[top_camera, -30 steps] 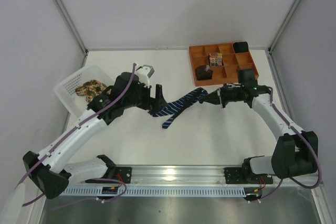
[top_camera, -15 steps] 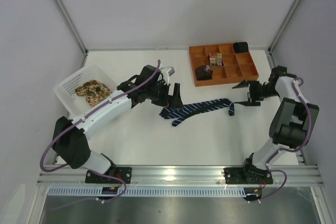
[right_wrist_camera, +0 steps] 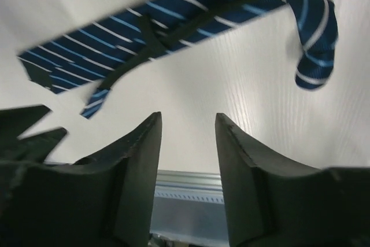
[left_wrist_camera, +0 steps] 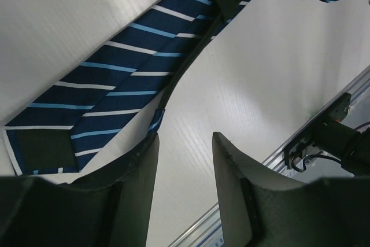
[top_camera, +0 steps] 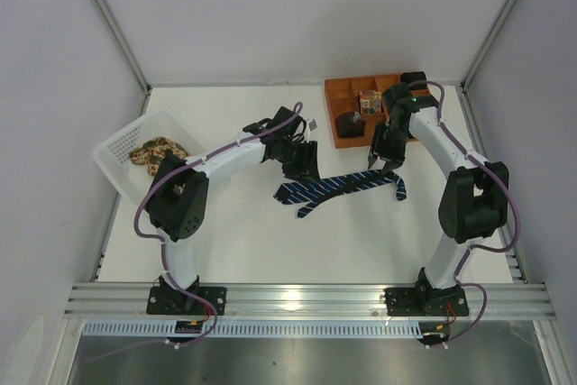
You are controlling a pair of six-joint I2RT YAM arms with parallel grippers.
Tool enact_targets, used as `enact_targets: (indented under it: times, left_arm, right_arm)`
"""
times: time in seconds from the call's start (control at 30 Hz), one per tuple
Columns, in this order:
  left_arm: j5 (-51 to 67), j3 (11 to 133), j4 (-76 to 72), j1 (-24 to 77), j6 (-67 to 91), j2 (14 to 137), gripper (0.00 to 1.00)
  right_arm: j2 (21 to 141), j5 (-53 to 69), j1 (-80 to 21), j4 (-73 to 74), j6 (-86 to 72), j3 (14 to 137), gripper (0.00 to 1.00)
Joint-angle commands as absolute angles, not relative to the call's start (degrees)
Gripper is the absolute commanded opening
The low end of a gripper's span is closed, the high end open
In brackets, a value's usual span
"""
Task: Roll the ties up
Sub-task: Flatten the tie
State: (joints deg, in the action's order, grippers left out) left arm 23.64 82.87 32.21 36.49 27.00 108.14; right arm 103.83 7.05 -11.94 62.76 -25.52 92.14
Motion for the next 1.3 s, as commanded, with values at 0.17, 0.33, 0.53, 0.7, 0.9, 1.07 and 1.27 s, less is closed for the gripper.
enact_targets:
  times: [0.17,0.33,0.53,0.7,0.9,1.07,1.27]
  left_arm:
    - [24.51,85.43,35.16,33.75,29.35,114.17,0.44]
    - [24.61,84.99,35.68,33.22,28.74,116.63,0.43]
    - [23.82,85.96,39.90,33.22,27.60,120.49,0.41]
    - [22.24,86.39,42.00,33.22,26.46,121.02,0.42]
    - [22.33,86.13,44.03,33.22,24.52,121.82,0.42]
    - [22.68,85.17,45.44,33.22,23.03,122.08,0.42]
    - [22.50,84.64,47.37,33.14,20.57,121.82,0.42]
  right_arm:
    - [91.50,-1.39,-11.60,56.08,-23.73,72.61,0.33]
    - [91.14,-2.28,-11.78,51.69,-23.38,67.07,0.33]
    - [94.48,-4.48,-11.78,47.30,-24.96,66.09,0.33]
    - [96.32,-7.21,-11.87,41.23,-29.08,64.78,0.30]
    - [98.70,-13.79,-10.99,39.91,-37.70,63.81,0.36]
    - [99.31,-19.76,-4.77,38.59,-37.45,66.95,0.50]
    - [102.91,-16.88,1.76,37.97,-31.13,76.10,0.59]
